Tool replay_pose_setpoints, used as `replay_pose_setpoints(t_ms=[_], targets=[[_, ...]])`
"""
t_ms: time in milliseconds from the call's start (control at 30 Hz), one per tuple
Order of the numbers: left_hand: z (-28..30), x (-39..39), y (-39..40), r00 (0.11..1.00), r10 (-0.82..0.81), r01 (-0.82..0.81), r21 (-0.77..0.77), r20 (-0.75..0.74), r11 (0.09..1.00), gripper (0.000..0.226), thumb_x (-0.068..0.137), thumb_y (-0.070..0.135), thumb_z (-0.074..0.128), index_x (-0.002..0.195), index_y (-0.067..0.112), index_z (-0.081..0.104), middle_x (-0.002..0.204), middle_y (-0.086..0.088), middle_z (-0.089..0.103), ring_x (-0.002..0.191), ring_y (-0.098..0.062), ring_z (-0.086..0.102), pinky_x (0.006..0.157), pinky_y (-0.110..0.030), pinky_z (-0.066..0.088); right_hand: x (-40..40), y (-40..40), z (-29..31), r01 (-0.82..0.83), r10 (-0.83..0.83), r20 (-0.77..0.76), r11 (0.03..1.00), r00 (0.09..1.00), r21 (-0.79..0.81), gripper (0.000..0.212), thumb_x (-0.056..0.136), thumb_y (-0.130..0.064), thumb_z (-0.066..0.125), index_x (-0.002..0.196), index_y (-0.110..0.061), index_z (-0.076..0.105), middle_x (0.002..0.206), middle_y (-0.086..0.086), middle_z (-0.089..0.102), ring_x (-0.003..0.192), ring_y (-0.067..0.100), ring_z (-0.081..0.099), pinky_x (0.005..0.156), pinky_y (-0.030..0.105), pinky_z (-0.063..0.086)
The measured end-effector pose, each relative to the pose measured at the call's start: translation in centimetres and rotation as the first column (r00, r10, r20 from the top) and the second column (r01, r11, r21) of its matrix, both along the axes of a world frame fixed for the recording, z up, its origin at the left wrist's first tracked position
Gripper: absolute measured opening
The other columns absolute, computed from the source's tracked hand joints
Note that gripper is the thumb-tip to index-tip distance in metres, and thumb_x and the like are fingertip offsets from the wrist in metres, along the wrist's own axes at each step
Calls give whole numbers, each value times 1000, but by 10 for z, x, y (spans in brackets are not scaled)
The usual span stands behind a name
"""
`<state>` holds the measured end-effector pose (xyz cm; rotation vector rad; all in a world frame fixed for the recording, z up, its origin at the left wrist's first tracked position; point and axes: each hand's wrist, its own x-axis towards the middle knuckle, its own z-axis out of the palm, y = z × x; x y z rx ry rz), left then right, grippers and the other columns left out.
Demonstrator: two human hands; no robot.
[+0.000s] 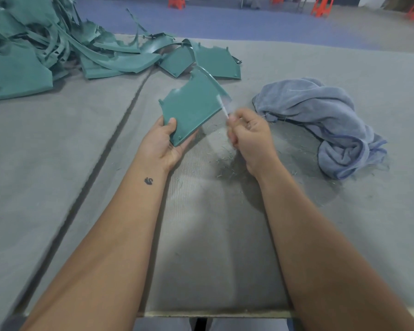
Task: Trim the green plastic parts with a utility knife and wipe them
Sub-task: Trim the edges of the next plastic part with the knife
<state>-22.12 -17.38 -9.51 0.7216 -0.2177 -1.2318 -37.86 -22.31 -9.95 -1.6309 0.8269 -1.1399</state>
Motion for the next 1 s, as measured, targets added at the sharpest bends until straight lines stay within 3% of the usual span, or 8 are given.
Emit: replay_pose_setpoints(t_ms=[67, 100, 200, 267, 467, 700, 833, 1000], targets=[[0, -1, -2, 1000, 8, -8, -24, -10, 1000, 27, 104, 4, 31, 117, 10, 54, 99, -15, 69, 82, -28, 70, 58, -39, 60, 7, 4, -1, -72, 52, -183, 992, 982, -105, 32, 95, -6, 50, 70, -24, 54, 53, -7, 43, 48, 5, 36, 50, 24, 31], [0, -1, -2, 999, 15, -16, -31, -32, 999, 27, 104, 4, 31, 118, 10, 53, 96, -15, 70, 79, -27, 71, 58, -39, 60, 8, 5, -1, -76, 60, -168, 993, 984, -91, 31, 95, -7, 50, 70, -23, 54, 52, -8, 42, 47, 4, 36, 49, 22, 31], [0, 1, -1, 996, 14, -19, -50, -90, 999, 26, 103, 3, 34, 119, 7, 54, 88, -16, 74, 75, -29, 73, 56, -37, 59, 2, 2, 2, -5, -2, 116, 998, 993, 56, 26, 99, -11, 48, 75, -20, 54, 52, -6, 43, 46, 4, 34, 45, 15, 29], [0, 2, 0, 996, 11, -15, -47, -91, 999, 26, 103, 3, 35, 120, 7, 53, 89, -16, 74, 76, -29, 73, 56, -37, 59, 0, 0, 1, 22, -36, 172, 997, 984, 78, 25, 100, -13, 47, 77, -21, 54, 54, -4, 44, 46, 4, 34, 44, 15, 29], [0, 0, 0, 996, 37, -40, -34, -78, 999, 25, 103, 3, 34, 117, 8, 54, 87, -15, 73, 74, -29, 73, 56, -37, 59, 6, 4, 2, -20, 19, 40, 999, 999, 30, 27, 100, -6, 43, 77, -17, 50, 61, 6, 31, 55, 15, 28, 49, 27, 23], [0, 1, 2, 998, 34, -36, -36, -59, 999, 27, 103, 4, 34, 120, 7, 54, 87, -15, 73, 73, -28, 73, 54, -34, 58, 2, 5, 3, -69, 68, 26, 996, 997, 52, 30, 99, -4, 44, 73, -18, 49, 58, 4, 31, 53, 14, 27, 48, 25, 22], [1, -1, 1, 996, 31, -36, -57, -83, 998, 26, 104, 4, 32, 118, 7, 54, 111, -19, 66, 84, -29, 69, 62, -39, 61, 7, 7, 0, -144, 128, -196, 987, 972, -70, 30, 96, -5, 50, 71, -21, 53, 54, -2, 42, 51, 10, 36, 52, 26, 31], [1, -2, 1, 998, 38, -41, -41, -58, 998, 26, 103, 3, 34, 119, 9, 54, 105, -14, 69, 78, -26, 72, 59, -36, 60, 2, 2, 0, -19, 14, 76, 998, 997, 55, 25, 100, -14, 45, 77, -20, 52, 53, -3, 44, 44, 5, 33, 43, 17, 29]])
